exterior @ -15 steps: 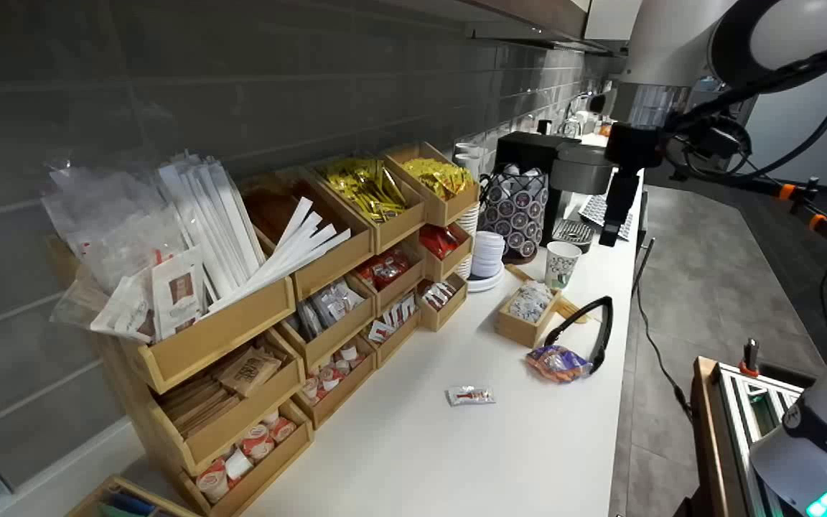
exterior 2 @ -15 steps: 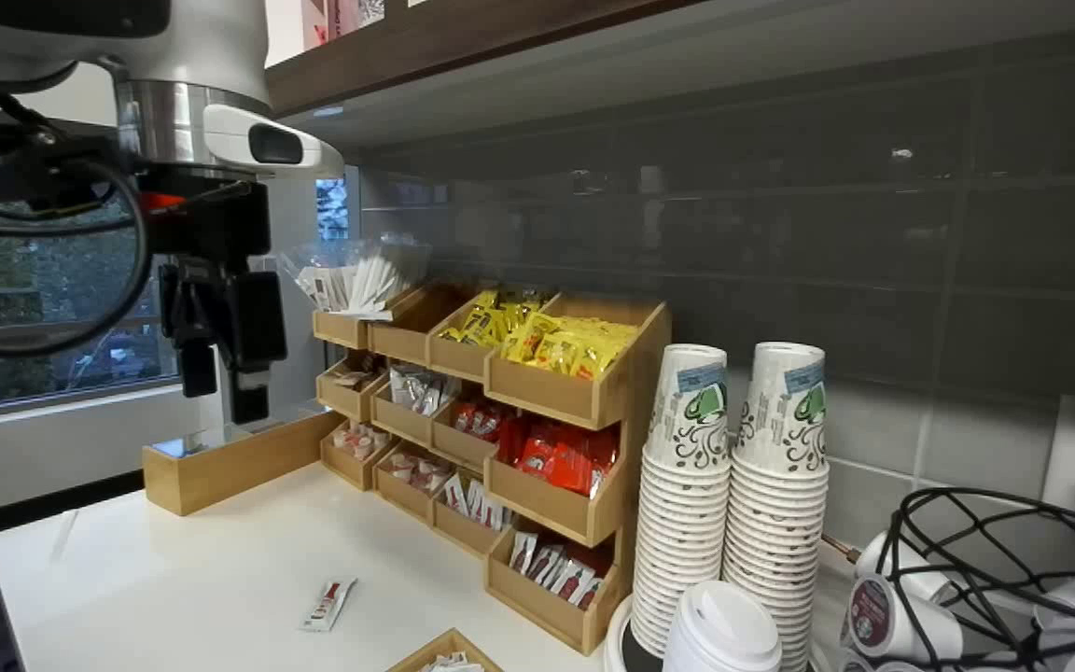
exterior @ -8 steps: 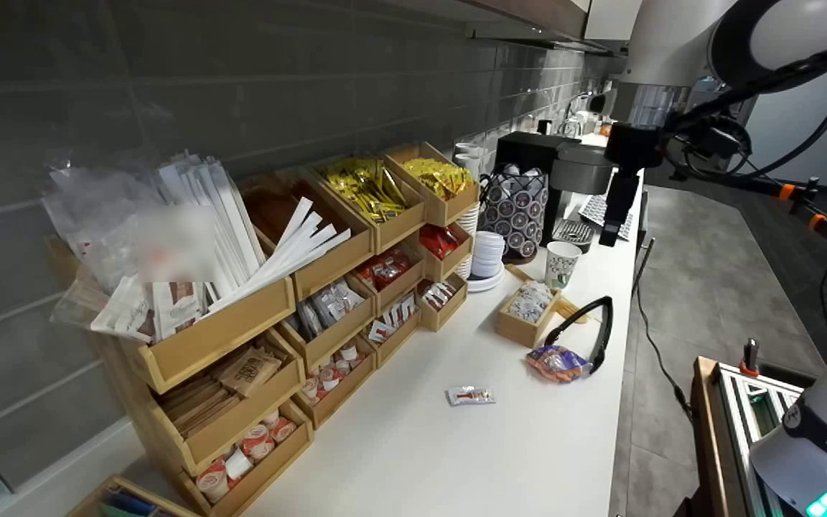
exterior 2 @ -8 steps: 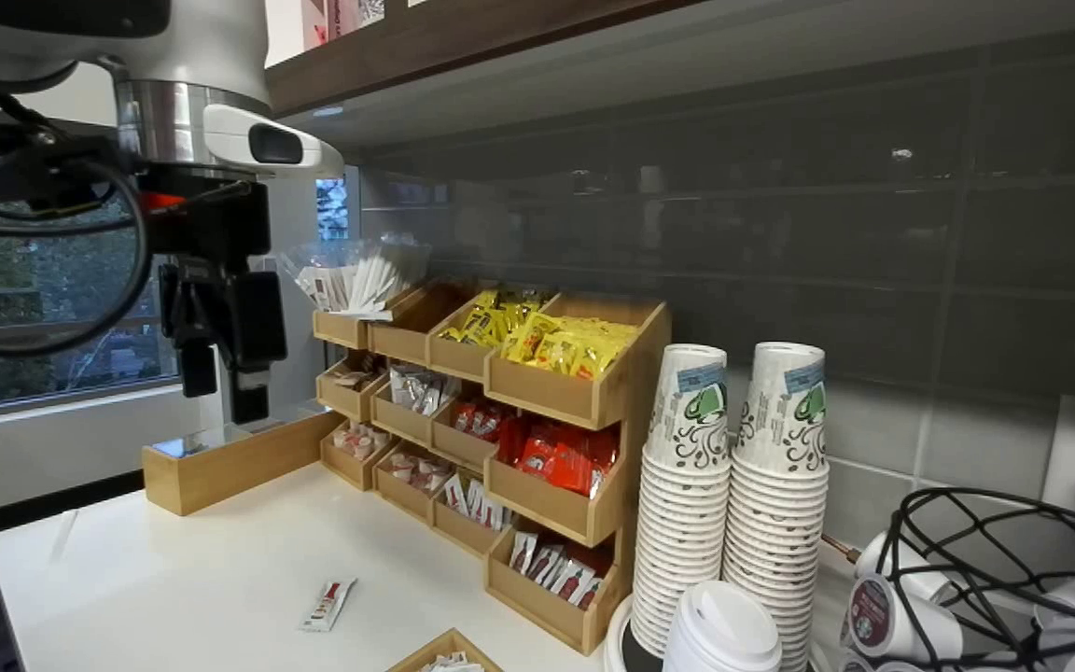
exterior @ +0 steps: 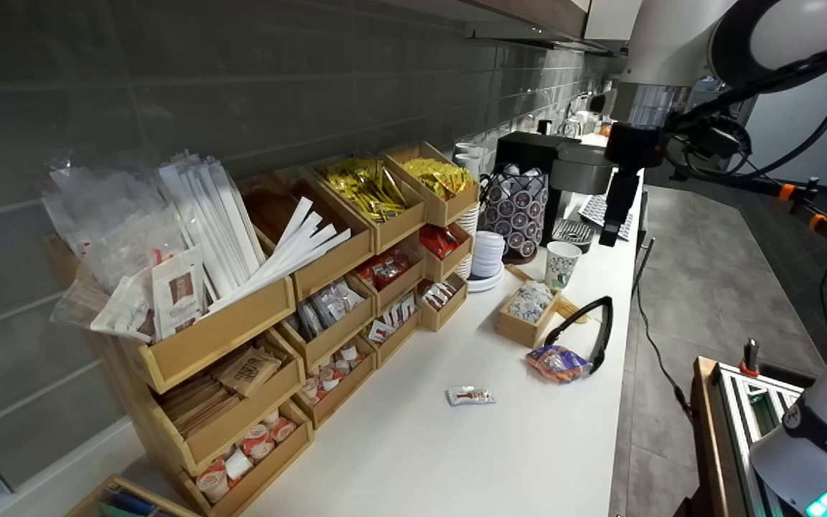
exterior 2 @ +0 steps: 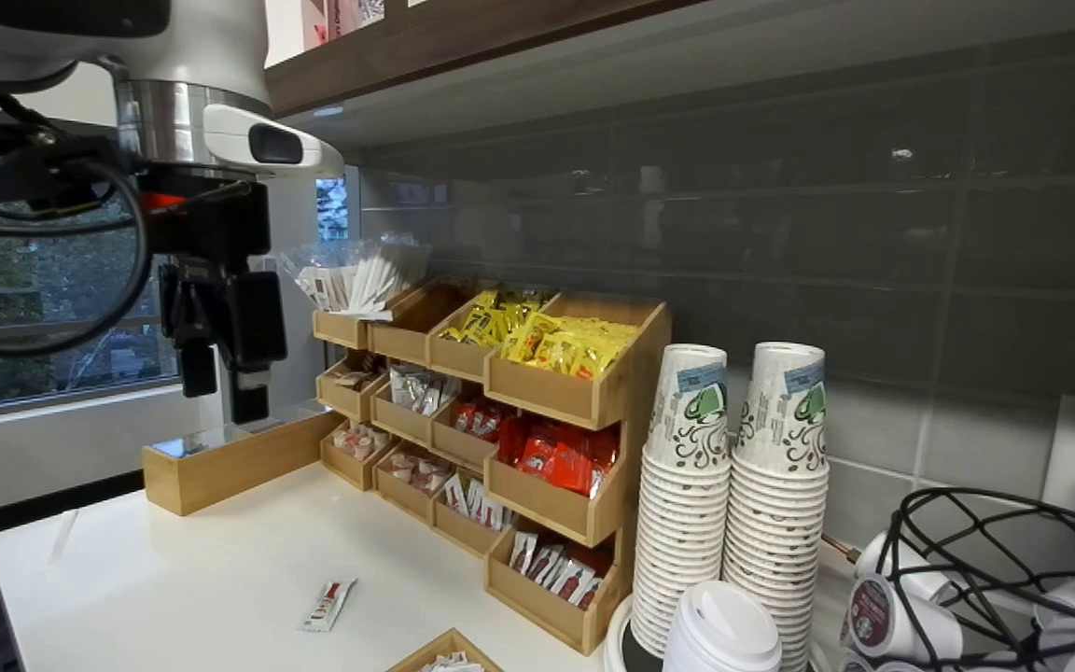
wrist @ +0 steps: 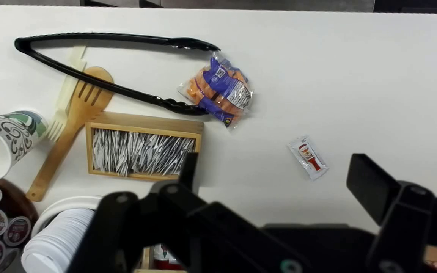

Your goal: Put the tomato sauce pack that is on the counter, next to the others

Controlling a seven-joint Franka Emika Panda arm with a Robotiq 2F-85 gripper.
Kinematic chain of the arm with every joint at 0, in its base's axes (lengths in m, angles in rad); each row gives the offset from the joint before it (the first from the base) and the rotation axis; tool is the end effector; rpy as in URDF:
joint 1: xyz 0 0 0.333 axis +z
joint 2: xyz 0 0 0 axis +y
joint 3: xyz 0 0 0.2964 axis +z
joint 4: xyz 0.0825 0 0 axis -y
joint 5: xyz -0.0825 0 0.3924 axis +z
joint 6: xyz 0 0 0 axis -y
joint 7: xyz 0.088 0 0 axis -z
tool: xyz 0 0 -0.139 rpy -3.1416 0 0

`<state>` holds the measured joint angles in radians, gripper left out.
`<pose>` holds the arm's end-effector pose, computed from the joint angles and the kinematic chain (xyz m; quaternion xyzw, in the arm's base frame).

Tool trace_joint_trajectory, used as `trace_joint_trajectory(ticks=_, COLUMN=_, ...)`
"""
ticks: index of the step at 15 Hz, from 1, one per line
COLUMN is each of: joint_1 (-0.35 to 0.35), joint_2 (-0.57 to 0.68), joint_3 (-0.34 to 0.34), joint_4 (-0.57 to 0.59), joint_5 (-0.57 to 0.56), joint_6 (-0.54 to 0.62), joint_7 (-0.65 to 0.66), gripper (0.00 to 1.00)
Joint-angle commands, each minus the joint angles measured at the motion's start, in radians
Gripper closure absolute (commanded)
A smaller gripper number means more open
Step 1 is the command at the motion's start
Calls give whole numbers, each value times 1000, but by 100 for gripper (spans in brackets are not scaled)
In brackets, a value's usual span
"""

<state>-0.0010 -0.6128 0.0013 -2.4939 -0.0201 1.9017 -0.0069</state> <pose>0.3867 -0.0020 0.4445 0.9999 0.0067 0.0103 0.0100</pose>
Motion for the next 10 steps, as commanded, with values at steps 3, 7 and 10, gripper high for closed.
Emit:
trace_joint_trajectory(ticks=3, joint_1=15, joint_2=10, joint_3=7, joint_4=-9, joint_5=8, joint_6=9, joint_7=-7, gripper=0)
trace_joint_trajectory(ticks=7, joint_1=114, joint_2=49, joint_3=45, joint_4=-101, joint_5=96, joint_6=167, joint_7=-44, gripper=0)
trace_joint_trajectory(ticks=10, joint_1=192, joint_2=100, joint_3=73, joint_4=-154, joint_5=158, joint_6=337, joint_7=-93, gripper=0)
